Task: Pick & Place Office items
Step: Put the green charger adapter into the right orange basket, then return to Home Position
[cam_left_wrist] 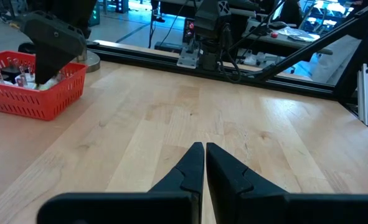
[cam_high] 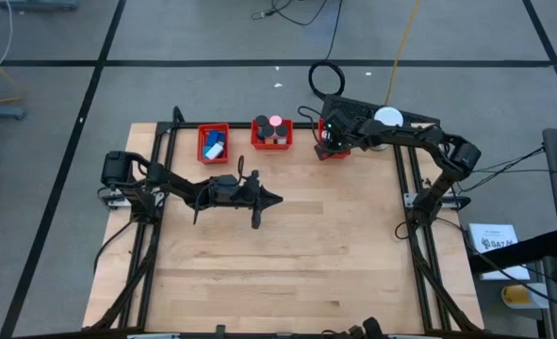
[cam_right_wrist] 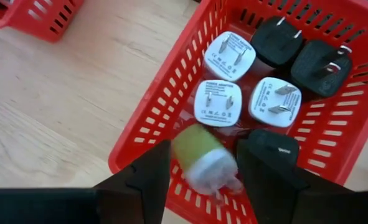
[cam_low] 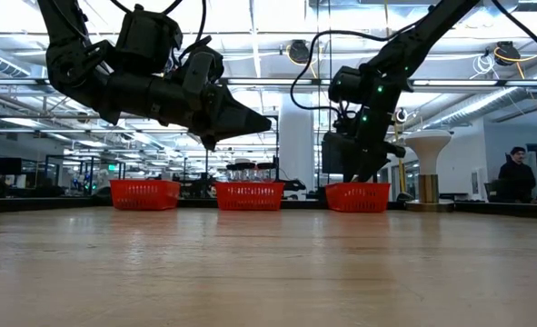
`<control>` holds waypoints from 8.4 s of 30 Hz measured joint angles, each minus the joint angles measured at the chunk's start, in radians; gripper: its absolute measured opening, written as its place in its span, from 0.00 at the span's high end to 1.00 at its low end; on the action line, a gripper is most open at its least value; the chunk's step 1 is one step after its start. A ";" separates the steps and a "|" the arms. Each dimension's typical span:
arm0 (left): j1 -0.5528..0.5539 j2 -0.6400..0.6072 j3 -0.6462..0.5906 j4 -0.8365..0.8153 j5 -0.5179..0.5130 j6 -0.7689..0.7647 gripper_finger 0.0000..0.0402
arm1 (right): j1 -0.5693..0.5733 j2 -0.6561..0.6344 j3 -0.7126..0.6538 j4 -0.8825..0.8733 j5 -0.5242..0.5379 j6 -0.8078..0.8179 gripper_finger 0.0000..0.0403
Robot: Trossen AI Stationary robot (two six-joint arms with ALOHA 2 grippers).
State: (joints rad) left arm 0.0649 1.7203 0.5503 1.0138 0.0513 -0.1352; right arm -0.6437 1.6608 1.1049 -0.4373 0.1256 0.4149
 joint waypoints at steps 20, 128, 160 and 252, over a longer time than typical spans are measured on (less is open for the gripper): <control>0.000 0.000 0.000 0.000 0.000 0.000 0.96 | 0.238 -0.240 -0.130 0.170 0.029 -0.188 0.99; 0.385 -1.393 -0.536 -0.703 0.149 0.074 0.99 | 0.499 -1.659 -1.059 0.502 -0.127 -0.457 1.00; 0.406 -1.715 -0.536 -0.955 0.054 0.099 0.99 | 0.115 -1.659 -1.089 0.525 -0.367 -0.355 1.00; 0.512 -1.715 -0.535 -0.860 0.186 0.000 0.94 | 0.095 -1.656 -1.091 0.538 -0.390 -0.303 1.00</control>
State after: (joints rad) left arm 0.5766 0.0055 0.0151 0.1535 0.2371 -0.1352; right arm -0.5483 0.0048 0.0139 0.1009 -0.2642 0.1116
